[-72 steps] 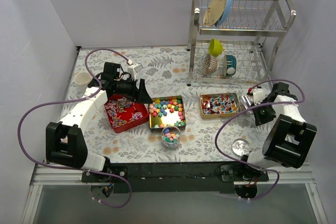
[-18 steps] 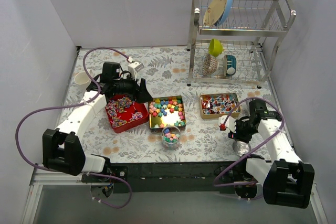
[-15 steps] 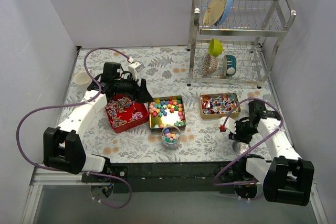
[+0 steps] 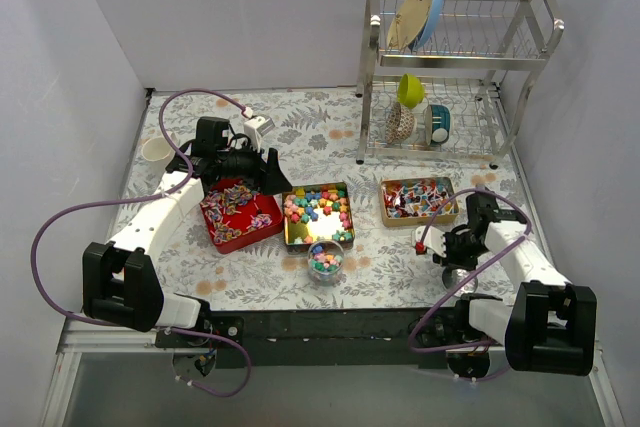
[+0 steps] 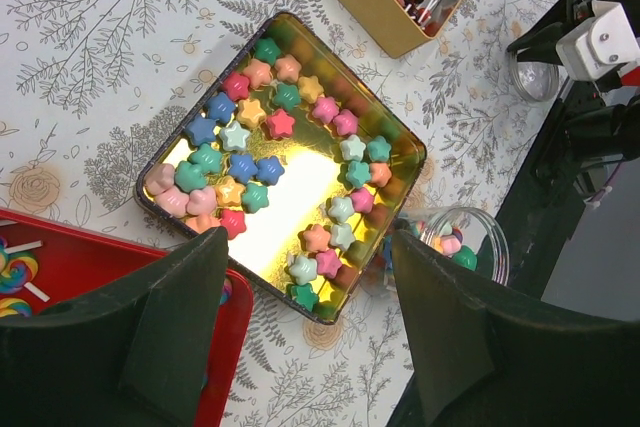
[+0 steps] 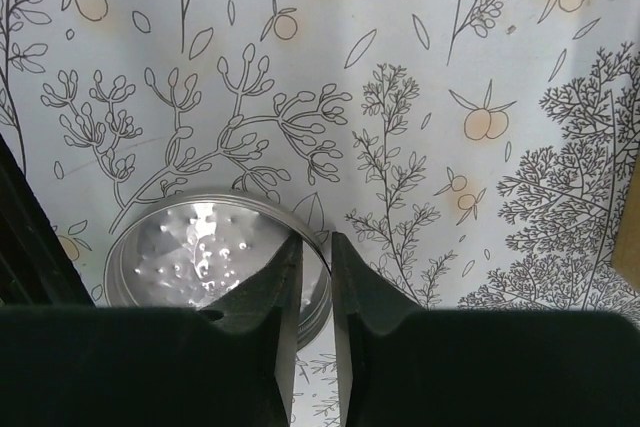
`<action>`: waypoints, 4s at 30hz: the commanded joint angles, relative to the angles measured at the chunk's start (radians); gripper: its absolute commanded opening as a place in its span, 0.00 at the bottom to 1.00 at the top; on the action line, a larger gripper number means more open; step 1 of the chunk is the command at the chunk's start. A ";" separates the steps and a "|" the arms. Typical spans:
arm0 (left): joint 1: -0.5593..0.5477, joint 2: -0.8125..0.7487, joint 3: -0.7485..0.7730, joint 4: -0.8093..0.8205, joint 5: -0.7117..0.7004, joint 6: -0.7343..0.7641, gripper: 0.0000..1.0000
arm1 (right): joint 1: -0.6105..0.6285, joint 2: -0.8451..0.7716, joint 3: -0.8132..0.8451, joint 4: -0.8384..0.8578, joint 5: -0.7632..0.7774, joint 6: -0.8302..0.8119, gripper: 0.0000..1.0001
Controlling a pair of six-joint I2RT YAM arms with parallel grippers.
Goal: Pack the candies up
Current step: Pick up the bottle lid at the center of the board.
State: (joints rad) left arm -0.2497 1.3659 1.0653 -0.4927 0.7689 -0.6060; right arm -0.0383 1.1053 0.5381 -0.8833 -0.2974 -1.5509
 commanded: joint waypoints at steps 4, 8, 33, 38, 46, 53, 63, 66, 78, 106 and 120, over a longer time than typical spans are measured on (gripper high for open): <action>0.006 -0.001 0.033 0.022 0.018 -0.008 0.66 | 0.037 0.067 0.058 0.038 -0.017 0.072 0.15; 0.006 -0.004 0.030 0.025 0.027 -0.012 0.66 | 0.071 0.071 0.164 -0.073 -0.051 0.087 0.08; 0.134 0.280 -0.163 1.185 0.659 -1.509 0.98 | 0.610 0.091 0.642 0.625 -0.036 1.057 0.01; 0.141 0.383 -0.102 1.150 0.791 -1.614 0.98 | 0.696 0.100 0.591 0.762 0.047 1.025 0.01; 0.145 0.409 -0.070 1.114 0.822 -1.683 0.98 | 0.841 0.113 0.404 1.108 0.252 0.994 0.01; 0.145 0.423 -0.071 1.053 0.819 -1.729 0.98 | 0.893 0.142 0.303 1.404 0.428 1.011 0.01; 0.139 0.429 -0.036 0.962 0.828 -1.700 0.98 | 0.949 0.229 0.261 1.573 0.474 1.035 0.01; 0.139 0.423 -0.033 0.953 0.828 -1.703 0.98 | 0.959 0.251 0.258 1.604 0.469 1.035 0.01; 0.136 0.400 -0.054 0.882 0.836 -1.683 0.98 | 0.994 0.343 0.270 1.716 0.426 1.014 0.01; 0.092 0.423 -0.014 0.758 0.857 -1.583 0.98 | 1.014 0.415 0.257 1.844 0.463 0.928 0.01; 0.093 0.426 -0.002 0.758 0.849 -1.581 0.85 | 1.014 0.421 0.227 1.810 0.445 0.891 0.13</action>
State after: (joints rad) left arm -0.1532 1.8069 1.0344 0.2737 1.4818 -2.0037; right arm 0.9703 1.5257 0.7811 0.8951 0.1532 -0.6380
